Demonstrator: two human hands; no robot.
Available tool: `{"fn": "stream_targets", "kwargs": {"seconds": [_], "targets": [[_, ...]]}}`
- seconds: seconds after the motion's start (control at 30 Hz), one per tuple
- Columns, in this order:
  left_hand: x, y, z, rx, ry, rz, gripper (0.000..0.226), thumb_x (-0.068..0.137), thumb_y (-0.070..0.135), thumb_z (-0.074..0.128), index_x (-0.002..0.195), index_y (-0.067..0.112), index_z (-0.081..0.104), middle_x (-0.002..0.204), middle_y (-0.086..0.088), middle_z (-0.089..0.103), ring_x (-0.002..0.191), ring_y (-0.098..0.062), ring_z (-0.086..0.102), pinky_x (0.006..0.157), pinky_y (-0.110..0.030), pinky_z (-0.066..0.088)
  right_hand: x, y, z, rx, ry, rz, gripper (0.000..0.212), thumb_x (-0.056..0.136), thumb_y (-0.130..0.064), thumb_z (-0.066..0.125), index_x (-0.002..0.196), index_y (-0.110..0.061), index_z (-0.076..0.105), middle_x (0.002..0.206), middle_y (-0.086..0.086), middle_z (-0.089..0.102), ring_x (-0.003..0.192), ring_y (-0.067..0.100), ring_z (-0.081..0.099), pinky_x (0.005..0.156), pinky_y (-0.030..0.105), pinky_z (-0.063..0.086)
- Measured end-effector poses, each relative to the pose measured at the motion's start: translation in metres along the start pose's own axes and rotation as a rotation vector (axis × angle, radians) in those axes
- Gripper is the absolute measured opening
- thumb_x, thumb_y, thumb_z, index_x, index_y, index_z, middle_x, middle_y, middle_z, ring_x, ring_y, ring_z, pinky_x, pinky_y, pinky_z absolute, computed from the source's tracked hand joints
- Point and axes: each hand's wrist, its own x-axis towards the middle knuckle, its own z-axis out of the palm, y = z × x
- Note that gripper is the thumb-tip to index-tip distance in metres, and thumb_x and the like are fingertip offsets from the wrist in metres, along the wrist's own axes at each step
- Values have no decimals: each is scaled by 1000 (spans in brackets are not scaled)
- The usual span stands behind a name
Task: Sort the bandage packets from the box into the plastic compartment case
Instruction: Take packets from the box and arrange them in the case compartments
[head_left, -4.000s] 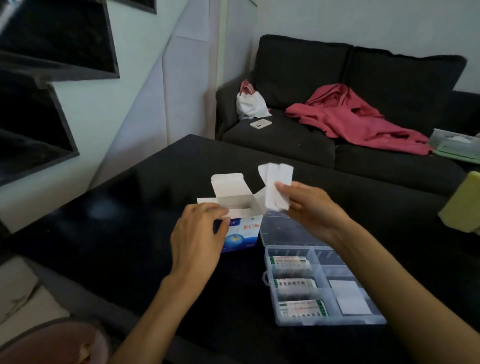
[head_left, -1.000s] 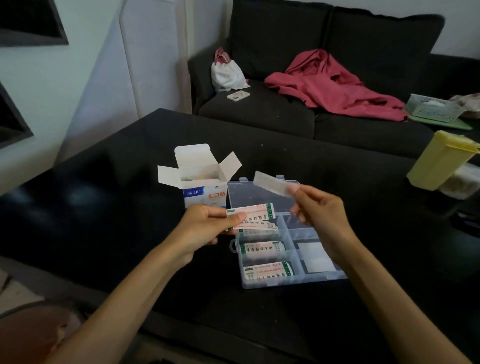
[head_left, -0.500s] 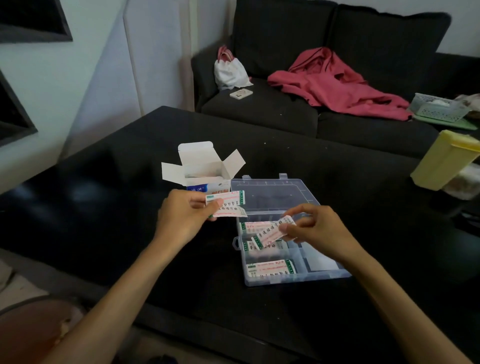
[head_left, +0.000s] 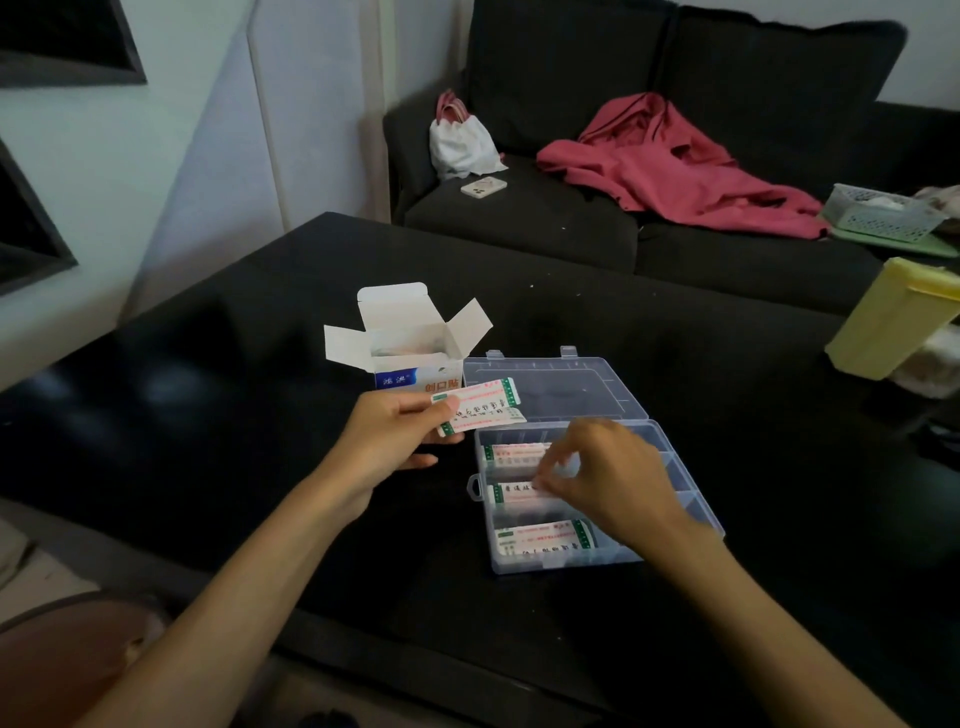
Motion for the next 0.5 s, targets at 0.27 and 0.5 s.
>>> {"fn": "stream_targets", "kwargs": {"seconds": [0.27,0.5], "targets": [[-5,2,14,-55,-146,-70,10,88,28,62,93,24,70,84,9,74,80,-1,69,61,-18,53,-1,-14,-27,1212,-265,476,16,87,-20,61,100,-12,66,90,1,73,80,9,70,62,16,53],[-2,5,7,93,-14,41,8,90,26,61,93,32,66,93,13,69,80,-1,64,57,-15,43,2,15,-50,1190,46,579,14,85,-15,62,99,-16,64,96,3,69,89,13,64,73,23,47]]}}
